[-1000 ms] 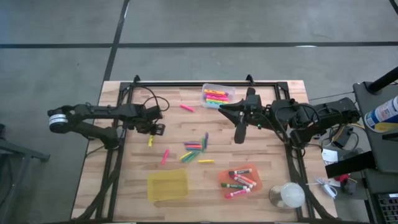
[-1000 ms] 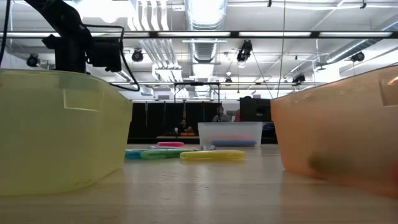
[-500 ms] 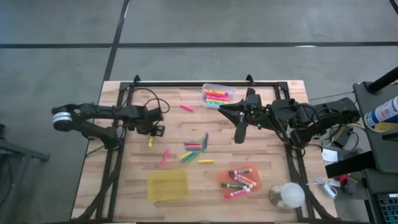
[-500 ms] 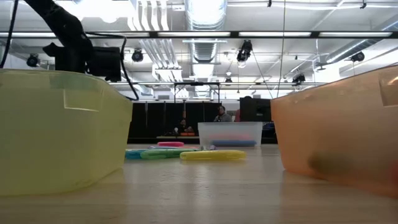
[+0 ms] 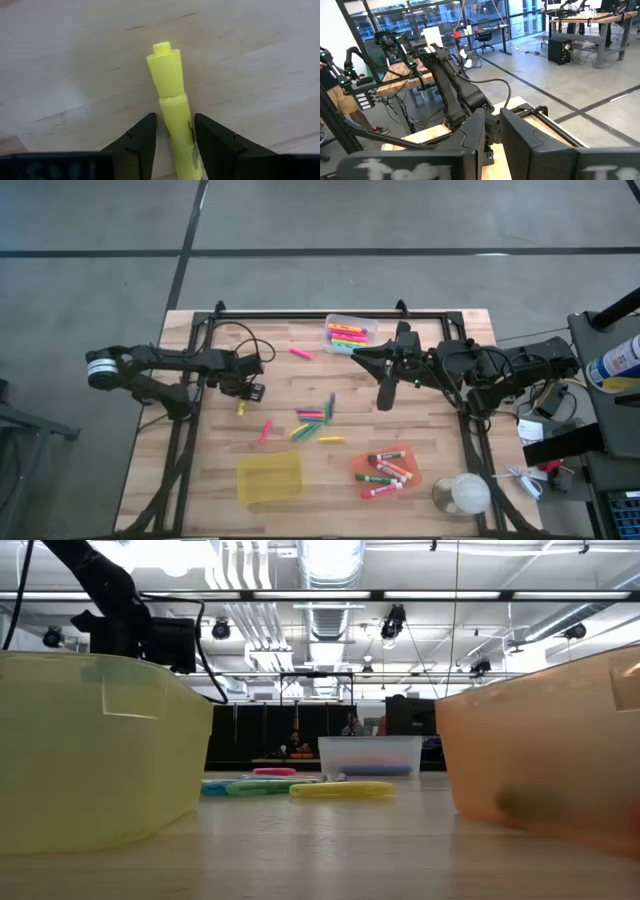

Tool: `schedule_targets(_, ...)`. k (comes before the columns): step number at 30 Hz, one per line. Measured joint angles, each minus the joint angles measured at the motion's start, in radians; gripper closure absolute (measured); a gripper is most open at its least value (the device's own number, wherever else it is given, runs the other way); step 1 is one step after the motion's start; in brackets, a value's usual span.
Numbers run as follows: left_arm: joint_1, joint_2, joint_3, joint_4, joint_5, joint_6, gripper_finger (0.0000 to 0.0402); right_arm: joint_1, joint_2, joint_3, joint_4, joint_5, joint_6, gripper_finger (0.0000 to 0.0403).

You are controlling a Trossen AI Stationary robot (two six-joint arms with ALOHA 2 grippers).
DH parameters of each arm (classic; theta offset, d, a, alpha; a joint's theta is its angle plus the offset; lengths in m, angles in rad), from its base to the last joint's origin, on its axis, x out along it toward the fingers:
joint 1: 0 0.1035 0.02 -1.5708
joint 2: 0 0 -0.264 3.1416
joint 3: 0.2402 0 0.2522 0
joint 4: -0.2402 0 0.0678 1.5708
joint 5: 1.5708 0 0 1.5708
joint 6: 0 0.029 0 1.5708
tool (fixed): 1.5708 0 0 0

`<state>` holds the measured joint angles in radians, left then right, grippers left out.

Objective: Pick & Place Markers
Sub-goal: Put the light yellow highlighter pen into the transparent bin

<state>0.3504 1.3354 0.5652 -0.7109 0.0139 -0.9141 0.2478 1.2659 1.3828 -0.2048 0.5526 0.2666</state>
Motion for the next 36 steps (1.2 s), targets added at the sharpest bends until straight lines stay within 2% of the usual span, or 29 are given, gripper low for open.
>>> schedule_targets(8,0.001,0.000,0.010,-0.015,0.004,0.036,0.0336,0.000,0.000,-0.001,0.000,0.027,0.000,0.0346)
schedule_targets(11,0.001,-0.001,0.043,-0.028,0.008,0.076,0.0349,-0.003,0.000,-0.001,0.000,0.046,0.001,0.0346)
schedule_targets(25,0.002,-0.008,0.210,0.003,0.004,0.374,0.0340,-0.022,0.000,-0.001,0.037,0.053,0.022,0.0346)
schedule_targets(31,0.019,0.007,0.340,0.012,0.015,0.484,0.0340,-0.029,0.000,-0.001,0.110,0.053,0.014,0.0346)
schedule_targets(36,0.027,0.094,0.494,0.011,0.021,0.627,0.0340,-0.029,0.000,-0.001,0.148,0.053,0.021,0.0346)
